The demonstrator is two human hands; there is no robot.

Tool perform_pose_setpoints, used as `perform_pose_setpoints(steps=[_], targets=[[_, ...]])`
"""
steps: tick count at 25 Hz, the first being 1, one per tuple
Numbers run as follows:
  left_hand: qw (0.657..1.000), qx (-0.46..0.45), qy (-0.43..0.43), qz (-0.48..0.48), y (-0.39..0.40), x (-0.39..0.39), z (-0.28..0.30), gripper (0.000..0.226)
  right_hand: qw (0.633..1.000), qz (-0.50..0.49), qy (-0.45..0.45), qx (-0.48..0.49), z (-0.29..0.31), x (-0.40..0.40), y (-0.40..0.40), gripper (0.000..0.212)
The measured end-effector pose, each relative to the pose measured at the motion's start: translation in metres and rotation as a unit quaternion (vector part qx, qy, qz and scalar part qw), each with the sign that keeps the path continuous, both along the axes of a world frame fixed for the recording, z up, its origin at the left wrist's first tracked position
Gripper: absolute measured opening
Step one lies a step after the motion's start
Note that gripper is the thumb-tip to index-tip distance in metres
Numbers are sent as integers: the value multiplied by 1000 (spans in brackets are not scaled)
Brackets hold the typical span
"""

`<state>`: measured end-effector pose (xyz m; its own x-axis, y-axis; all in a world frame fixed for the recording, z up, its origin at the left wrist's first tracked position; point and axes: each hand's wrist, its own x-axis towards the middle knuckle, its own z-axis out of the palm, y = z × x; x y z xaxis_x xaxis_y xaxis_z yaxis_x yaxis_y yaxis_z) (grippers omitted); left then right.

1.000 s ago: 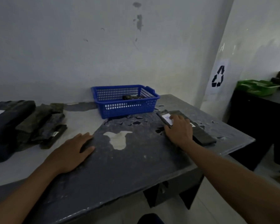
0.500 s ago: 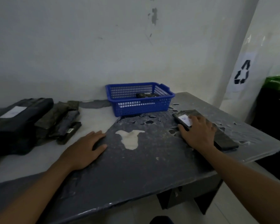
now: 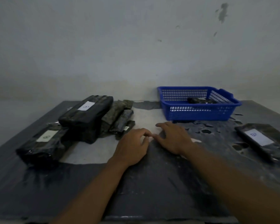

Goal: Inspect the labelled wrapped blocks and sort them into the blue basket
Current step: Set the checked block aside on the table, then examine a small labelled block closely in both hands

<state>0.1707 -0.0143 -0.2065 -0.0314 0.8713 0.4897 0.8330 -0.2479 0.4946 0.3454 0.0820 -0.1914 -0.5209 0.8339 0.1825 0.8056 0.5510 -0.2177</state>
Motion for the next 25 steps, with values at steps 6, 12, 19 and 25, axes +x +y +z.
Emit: perform_pose_setpoints(steps=[6,12,19,25], targets=[[984,23,-54,169,6,-26,6,24,994,7,98,-44,-20,-6,8,45],[947,-111,159,258,22,-19,2,53,984,28,164,-58,-26,-2,17,28],[936,-132,131,298,23,-24,3,42,983,35,167,-73,-24,-1,16,24],[985,-28,38,165,21,-12,-1,37,939,17,325,-110,-14,-4,7,34]])
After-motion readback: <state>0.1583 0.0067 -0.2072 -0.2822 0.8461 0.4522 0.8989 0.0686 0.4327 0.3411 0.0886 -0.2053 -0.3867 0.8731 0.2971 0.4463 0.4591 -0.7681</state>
